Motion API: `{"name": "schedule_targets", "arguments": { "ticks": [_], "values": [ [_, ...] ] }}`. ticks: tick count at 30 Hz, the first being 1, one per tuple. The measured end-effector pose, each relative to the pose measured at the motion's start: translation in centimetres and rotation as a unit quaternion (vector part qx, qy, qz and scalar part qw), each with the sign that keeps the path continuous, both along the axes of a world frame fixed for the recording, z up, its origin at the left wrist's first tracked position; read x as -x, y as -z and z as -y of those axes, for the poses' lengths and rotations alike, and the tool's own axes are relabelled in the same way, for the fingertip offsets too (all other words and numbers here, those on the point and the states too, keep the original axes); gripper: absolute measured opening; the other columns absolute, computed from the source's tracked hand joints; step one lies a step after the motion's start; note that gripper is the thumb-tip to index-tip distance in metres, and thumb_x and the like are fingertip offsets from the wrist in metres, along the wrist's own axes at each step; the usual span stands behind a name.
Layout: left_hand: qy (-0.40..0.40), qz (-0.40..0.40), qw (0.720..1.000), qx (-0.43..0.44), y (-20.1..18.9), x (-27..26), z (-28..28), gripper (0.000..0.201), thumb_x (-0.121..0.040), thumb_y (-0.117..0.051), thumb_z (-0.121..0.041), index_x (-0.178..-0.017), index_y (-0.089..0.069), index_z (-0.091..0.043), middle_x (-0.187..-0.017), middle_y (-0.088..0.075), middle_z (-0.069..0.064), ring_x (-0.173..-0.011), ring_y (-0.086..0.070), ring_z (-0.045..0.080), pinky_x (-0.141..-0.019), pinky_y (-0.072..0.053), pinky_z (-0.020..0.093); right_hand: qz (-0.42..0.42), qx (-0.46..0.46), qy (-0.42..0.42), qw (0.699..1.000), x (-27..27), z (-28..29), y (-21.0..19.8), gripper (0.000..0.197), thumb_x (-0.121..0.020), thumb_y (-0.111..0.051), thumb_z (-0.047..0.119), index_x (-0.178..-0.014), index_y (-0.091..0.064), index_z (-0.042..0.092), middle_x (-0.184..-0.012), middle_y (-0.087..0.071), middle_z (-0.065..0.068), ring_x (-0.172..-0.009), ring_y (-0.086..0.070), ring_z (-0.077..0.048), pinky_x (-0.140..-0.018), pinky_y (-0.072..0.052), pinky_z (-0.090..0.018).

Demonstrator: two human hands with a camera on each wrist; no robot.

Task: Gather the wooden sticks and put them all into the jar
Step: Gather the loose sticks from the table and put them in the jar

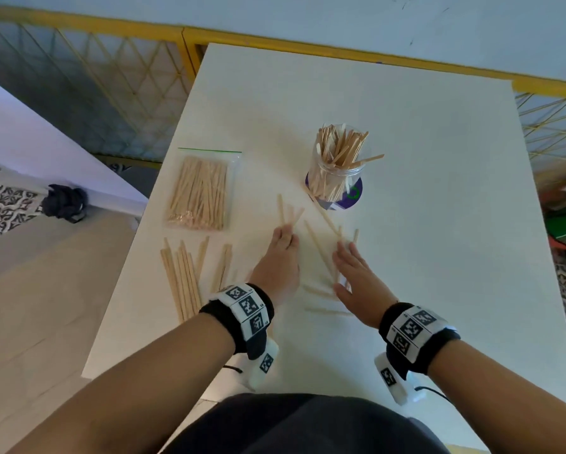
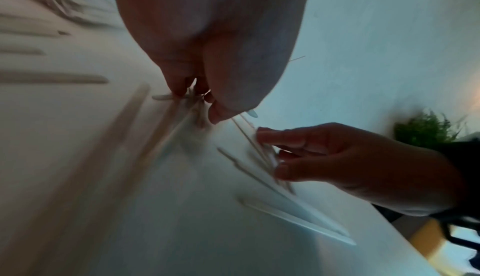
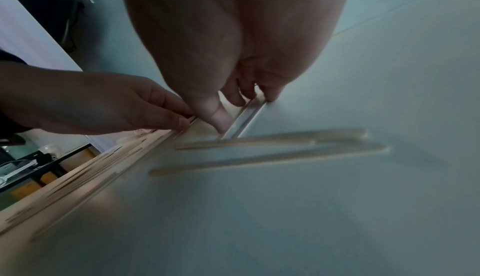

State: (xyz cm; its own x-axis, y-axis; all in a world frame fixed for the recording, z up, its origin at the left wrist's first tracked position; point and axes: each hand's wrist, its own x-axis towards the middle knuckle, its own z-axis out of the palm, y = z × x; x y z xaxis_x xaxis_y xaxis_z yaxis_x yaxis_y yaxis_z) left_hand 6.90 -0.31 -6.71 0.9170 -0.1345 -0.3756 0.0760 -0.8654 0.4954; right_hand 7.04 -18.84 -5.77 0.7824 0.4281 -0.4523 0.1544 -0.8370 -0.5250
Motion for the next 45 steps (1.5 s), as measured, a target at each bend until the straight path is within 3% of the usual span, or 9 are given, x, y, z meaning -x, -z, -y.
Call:
{"name": "schedule_targets", "arguments": {
  "ticks": [5,7,11,14,19,25,33,38,45],
  "values": [
    [0.021,-0.041,0.999,0.003,-2.5,2.5,3.1,0.054,-0.103,-0.031,-0.013,-0.152,-0.013,0.0,-0.162,0.001,0.018,-0.15,0.002,0.029,-0.119,0.001,0.029,-0.004,-0.068,-0.003,0.998,1.3,0.0,-0.5,0.066,-0.089,-0.045,-0.009,-0.148,-0.026,0.013,-0.158,-0.017,0.004,-0.144,-0.014,-0.004,-0.104,-0.002,0.002],
    [0.006,-0.038,0.998,0.056,-3.1,3.2,3.6,0.052,-0.102,-0.034,-0.014,-0.151,-0.02,-0.002,-0.161,-0.009,0.019,-0.149,-0.016,0.03,-0.118,-0.012,0.028,-0.01,-0.097,0.009,0.995,1.8,0.1,-0.7,0.066,-0.088,-0.046,-0.01,-0.147,-0.029,0.015,-0.155,-0.022,0.008,-0.139,-0.02,0.0,-0.099,-0.007,0.007],
    [-0.105,0.013,0.986,0.126,-3.9,4.6,1.1,0.05,-0.097,-0.046,-0.02,-0.145,-0.039,-0.016,-0.15,-0.044,0.008,-0.136,-0.044,0.023,-0.107,-0.034,0.028,0.049,-0.103,0.044,0.992,2.2,1.0,-0.9,0.059,-0.092,-0.053,0.007,-0.147,-0.033,0.017,-0.156,-0.025,0.006,-0.143,-0.026,-0.01,-0.113,-0.017,-0.016],
    [-0.252,0.052,0.966,0.008,-3.7,5.9,-3.8,0.072,-0.089,-0.059,-0.042,-0.15,-0.029,-0.016,-0.159,-0.024,0.004,-0.145,-0.023,0.027,-0.116,-0.021,0.038,0.054,-0.045,0.065,0.995,1.5,1.1,-1.3,0.064,-0.092,-0.057,0.027,-0.148,-0.028,0.015,-0.155,-0.025,0.001,-0.143,-0.022,-0.02,-0.116,-0.022,-0.033],
    [-0.432,-0.08,0.89,-0.123,-2.6,8.0,-7.7,0.116,-0.071,-0.067,-0.062,-0.149,-0.01,0.002,-0.151,-0.02,0.022,-0.136,-0.022,0.041,-0.109,-0.028,0.049,0.008,0.03,0.143,0.989,-1.0,-1.2,-1.9,0.062,-0.091,-0.055,0.033,-0.143,-0.033,0.009,-0.142,-0.03,-0.011,-0.128,-0.036,-0.03,-0.105,-0.035,-0.04],
    [-0.28,-0.061,0.956,-0.068,-1.6,7.4,-3.7,0.07,-0.081,-0.053,-0.053,-0.13,-0.039,-0.006,-0.129,-0.039,0.018,-0.115,-0.036,0.036,-0.098,-0.029,0.041,-0.04,0.003,0.164,0.986,-0.6,-4.1,-1.4,0.046,-0.089,-0.055,0.015,-0.132,-0.044,0.005,-0.134,-0.036,-0.011,-0.093,-0.052,-0.023,-0.08,-0.041,-0.027],
    [-0.219,-0.051,0.972,0.061,-2.1,6.6,3.5,0.039,-0.092,-0.052,-0.029,-0.126,-0.041,-0.014,-0.125,-0.033,0.01,-0.112,-0.038,0.035,-0.086,-0.035,0.032,-0.058,-0.055,0.143,0.986,-0.7,-4.2,-0.6,0.038,-0.089,-0.055,0.011,-0.126,-0.055,0.002,-0.123,-0.058,-0.015,-0.11,-0.057,-0.032,-0.098,-0.046,-0.038],
    [-0.22,-0.024,0.974,0.055,-2.1,6.4,3.9,0.07,-0.08,-0.067,-0.05,-0.134,-0.038,-0.015,-0.127,-0.035,0.008,-0.114,-0.042,0.031,-0.093,-0.036,0.032,-0.002,-0.061,0.142,0.988,-3.2,-3.5,-0.3,0.035,-0.092,-0.051,0.014,-0.127,-0.055,0.009,-0.127,-0.057,-0.01,-0.112,-0.059,-0.027,-0.1,-0.044,-0.031],
    [-0.207,-0.018,0.978,-0.007,-2.1,7.3,4.7,0.103,-0.062,-0.077,-0.063,-0.137,-0.032,-0.008,-0.128,-0.034,0.009,-0.109,-0.045,0.027,-0.093,-0.045,0.034,0.089,0.097,-0.082,0.988,-6.7,-4.2,-0.3,0.048,-0.099,-0.038,0.022,-0.144,-0.03,0.011,-0.146,-0.029,-0.015,-0.132,-0.034,-0.03,-0.108,-0.037,-0.039]
  ]
}}
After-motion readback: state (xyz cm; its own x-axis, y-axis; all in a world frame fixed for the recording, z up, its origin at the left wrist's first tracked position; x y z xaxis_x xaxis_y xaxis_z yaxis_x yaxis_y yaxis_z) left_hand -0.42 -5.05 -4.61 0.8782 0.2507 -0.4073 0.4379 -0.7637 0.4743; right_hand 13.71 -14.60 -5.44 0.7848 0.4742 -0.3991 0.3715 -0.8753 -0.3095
